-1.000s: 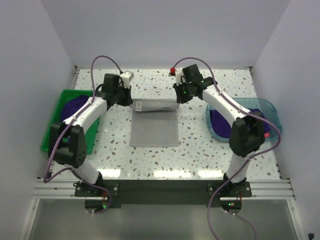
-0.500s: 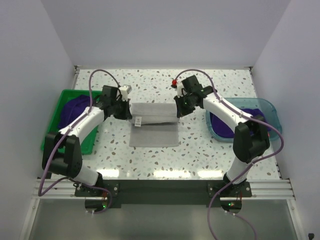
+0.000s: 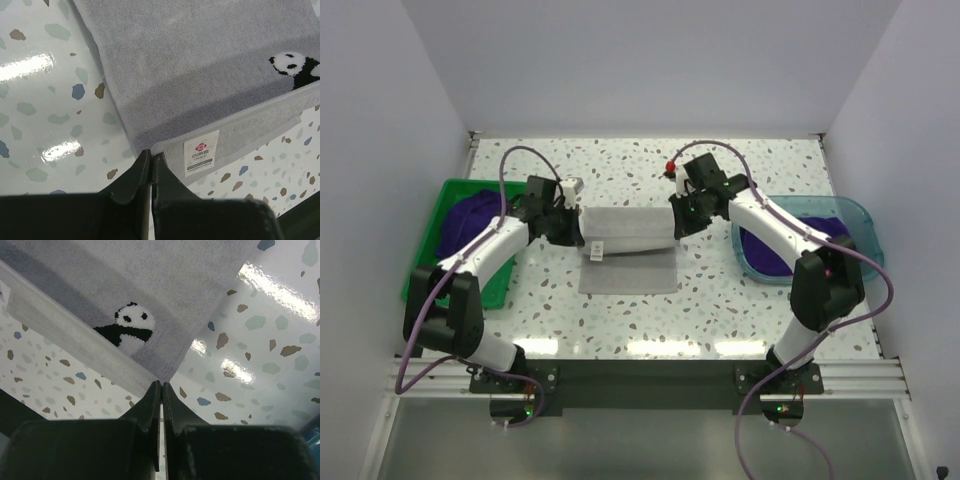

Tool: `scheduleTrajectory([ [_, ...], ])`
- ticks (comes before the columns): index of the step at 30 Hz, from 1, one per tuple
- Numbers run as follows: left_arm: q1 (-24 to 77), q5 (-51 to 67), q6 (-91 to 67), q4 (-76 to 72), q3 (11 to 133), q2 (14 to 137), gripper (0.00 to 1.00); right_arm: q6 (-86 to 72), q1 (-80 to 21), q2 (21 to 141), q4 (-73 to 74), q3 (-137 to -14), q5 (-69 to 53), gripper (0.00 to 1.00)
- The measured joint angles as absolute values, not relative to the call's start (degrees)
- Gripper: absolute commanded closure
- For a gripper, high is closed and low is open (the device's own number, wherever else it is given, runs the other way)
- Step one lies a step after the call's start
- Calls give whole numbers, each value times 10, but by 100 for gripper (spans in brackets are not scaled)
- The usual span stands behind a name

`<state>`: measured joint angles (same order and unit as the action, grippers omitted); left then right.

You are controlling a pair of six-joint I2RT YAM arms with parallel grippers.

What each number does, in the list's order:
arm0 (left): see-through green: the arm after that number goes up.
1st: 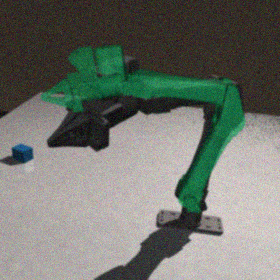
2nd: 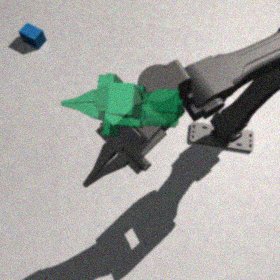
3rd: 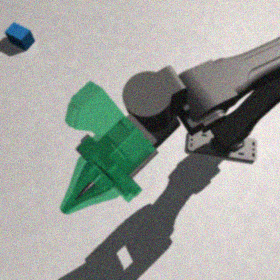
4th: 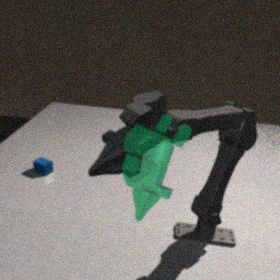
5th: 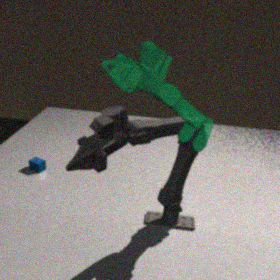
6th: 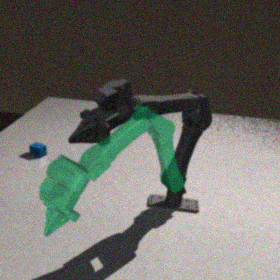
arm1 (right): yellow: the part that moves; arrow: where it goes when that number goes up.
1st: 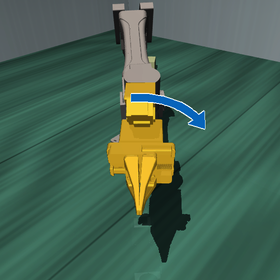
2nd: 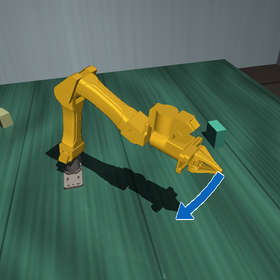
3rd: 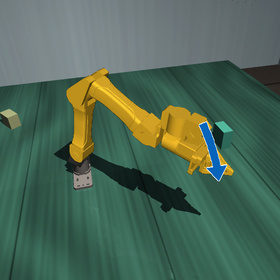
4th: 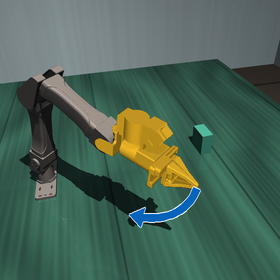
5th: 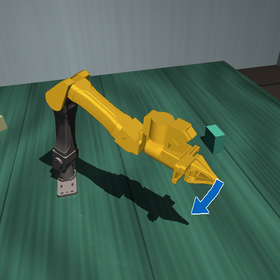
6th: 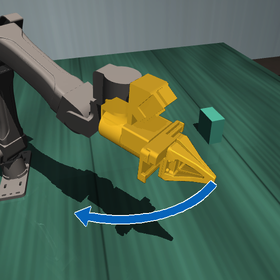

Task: Fold and stack the towels
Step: Fold the towel

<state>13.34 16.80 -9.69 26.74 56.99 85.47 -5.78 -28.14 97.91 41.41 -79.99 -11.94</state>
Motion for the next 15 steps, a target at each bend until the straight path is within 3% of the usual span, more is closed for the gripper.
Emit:
scheduleTrajectory([
  [15, 136, 194, -106, 286, 547, 857, 100, -74, -286, 957, 400, -737, -128, 100],
])
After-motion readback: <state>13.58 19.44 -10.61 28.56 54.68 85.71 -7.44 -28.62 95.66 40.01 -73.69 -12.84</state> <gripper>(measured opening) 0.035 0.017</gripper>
